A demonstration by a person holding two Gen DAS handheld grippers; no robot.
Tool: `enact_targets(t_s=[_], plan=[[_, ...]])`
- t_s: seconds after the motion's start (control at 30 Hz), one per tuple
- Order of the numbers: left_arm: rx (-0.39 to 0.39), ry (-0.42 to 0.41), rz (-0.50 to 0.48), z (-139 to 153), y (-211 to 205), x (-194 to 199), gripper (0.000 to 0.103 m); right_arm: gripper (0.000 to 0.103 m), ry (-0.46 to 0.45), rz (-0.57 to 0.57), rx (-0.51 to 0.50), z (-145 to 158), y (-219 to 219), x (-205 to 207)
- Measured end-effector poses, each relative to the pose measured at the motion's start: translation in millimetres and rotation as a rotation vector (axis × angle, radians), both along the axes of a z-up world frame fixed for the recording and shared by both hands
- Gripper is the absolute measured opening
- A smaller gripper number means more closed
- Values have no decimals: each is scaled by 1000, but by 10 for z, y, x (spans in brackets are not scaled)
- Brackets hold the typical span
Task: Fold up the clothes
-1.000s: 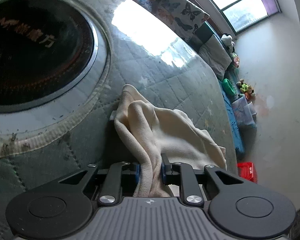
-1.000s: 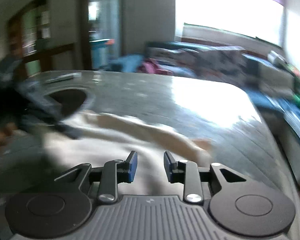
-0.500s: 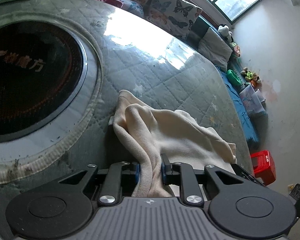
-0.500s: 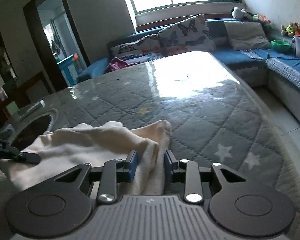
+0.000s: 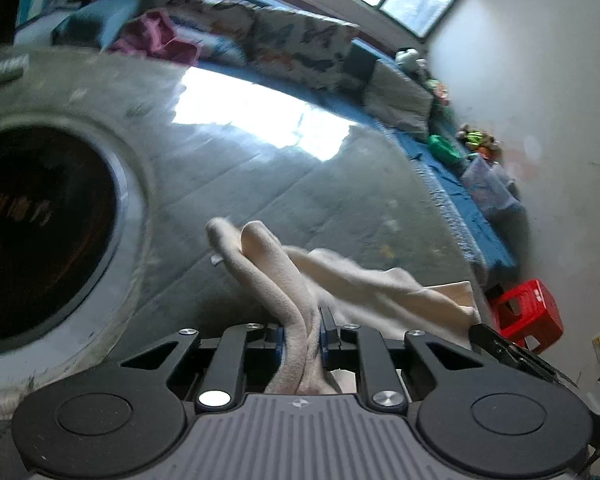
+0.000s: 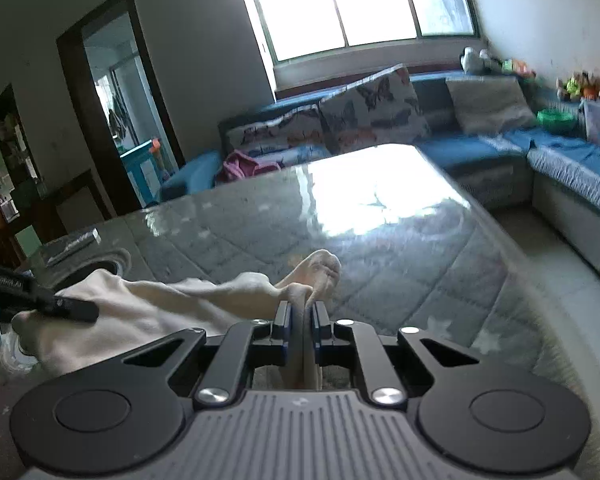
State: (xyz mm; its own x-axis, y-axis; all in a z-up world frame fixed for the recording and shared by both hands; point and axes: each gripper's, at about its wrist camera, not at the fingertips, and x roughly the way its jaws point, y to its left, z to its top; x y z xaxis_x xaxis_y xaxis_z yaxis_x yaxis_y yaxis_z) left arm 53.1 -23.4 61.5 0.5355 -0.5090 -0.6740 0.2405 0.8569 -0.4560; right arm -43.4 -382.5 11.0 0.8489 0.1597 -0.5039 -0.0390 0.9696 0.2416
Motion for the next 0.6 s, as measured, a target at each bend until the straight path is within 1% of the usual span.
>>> enact_targets(t_s=[0.1,0.13,0.23,0.33,0.43,0.5,0.53,0.57,0.6], plan=[[-2,-41,-38,126,-171,-18,17,9,-29,-8,-40,152,-3,-98],[-2,-55,-49,169,-230,-28,17,1,-41,-15,-53,208,-18,-131],[-3,-86,-75,271,-409,-41,16,0,-62,-38,-69,391,-117,-207],[5,-95,-87,303,-558,-23,16,0,-43,-73,-68,465,-255,-220],[10,-89,-83,256,-581,-30,16,10,22,-48,-43,319,-284,-188],[23,-76,-75,202,-548,-28,17,10,58,-40,-22,183,-281,-169],[31,-66,-66,167,-523,-15,17,16,76,-36,-11,115,-280,-160],[35,-55,-56,135,-493,3,17,26,88,-33,1,57,-281,-144],[38,-43,-46,102,-464,20,17,31,97,-32,13,5,-285,-123]])
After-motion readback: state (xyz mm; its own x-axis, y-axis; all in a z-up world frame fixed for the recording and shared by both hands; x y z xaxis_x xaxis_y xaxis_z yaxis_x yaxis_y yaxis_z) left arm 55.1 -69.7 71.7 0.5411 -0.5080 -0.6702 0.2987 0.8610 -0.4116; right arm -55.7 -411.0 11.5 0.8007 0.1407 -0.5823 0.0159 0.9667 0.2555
